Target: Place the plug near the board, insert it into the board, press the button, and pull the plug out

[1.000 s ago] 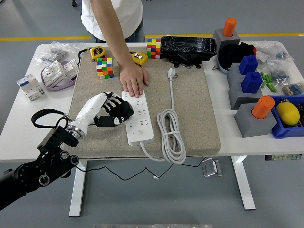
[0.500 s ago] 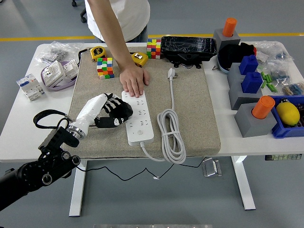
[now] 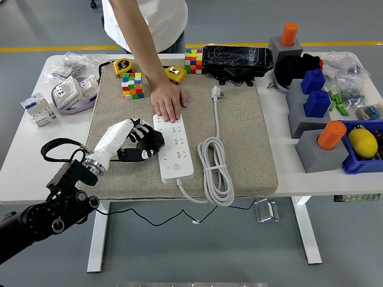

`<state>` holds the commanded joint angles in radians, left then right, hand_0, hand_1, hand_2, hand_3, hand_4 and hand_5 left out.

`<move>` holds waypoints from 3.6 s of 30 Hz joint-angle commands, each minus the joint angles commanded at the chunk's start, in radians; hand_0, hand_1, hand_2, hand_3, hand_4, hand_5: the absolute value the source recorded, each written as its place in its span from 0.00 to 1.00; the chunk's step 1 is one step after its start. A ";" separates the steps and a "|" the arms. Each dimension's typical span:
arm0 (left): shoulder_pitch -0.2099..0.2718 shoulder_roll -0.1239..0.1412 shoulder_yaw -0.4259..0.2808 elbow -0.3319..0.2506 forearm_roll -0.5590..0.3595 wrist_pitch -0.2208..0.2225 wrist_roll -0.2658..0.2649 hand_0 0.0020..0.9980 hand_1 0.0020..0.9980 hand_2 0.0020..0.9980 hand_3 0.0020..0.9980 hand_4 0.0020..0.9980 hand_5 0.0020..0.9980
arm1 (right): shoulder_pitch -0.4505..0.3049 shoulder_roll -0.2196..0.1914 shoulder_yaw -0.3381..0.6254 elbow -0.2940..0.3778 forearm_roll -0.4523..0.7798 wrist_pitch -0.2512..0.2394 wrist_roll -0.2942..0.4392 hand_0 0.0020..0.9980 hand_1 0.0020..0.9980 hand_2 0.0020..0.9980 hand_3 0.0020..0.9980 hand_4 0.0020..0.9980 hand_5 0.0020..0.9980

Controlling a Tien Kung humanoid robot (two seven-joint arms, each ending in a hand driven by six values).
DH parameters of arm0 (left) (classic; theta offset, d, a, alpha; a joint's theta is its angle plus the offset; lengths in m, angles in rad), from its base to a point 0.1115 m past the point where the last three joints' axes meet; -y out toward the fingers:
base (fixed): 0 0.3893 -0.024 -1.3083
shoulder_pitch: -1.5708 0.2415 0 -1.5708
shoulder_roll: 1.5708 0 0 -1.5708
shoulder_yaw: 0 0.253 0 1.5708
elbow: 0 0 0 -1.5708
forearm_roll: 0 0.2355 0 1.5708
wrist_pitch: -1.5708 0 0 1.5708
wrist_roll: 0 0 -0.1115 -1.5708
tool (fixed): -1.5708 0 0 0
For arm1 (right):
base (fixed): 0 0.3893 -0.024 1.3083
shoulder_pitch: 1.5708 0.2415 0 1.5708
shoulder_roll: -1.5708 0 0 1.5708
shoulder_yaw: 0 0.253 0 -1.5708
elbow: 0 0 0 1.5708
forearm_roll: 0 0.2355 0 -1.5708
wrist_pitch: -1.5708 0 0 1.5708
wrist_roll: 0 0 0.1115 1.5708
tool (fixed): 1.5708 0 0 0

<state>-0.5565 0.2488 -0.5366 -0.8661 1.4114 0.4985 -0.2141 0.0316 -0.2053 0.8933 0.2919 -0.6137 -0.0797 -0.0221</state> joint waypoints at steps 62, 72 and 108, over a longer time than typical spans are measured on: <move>0.308 0.083 -0.150 -0.423 0.063 0.106 0.151 0.79 0.81 0.82 0.83 0.98 0.72 | -0.002 -0.005 0.016 0.009 -0.016 0.004 0.006 0.61 0.65 0.65 0.56 0.96 0.50; 0.275 0.067 -0.124 -0.390 0.061 0.086 0.163 0.79 0.82 0.82 0.82 0.96 0.72 | -0.002 -0.007 0.013 0.014 -0.017 0.002 0.008 0.61 0.65 0.65 0.56 0.96 0.50; 0.152 0.017 -0.026 -0.380 0.082 0.055 0.199 0.79 0.81 0.80 0.79 0.95 0.71 | -0.001 -0.007 0.017 0.019 -0.018 -0.001 0.019 0.61 0.64 0.65 0.55 0.96 0.50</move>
<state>-0.4044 0.2657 -0.5624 -1.2463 1.4938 0.5534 -0.0148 0.0307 -0.2122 0.9099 0.3112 -0.6318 -0.0805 -0.0034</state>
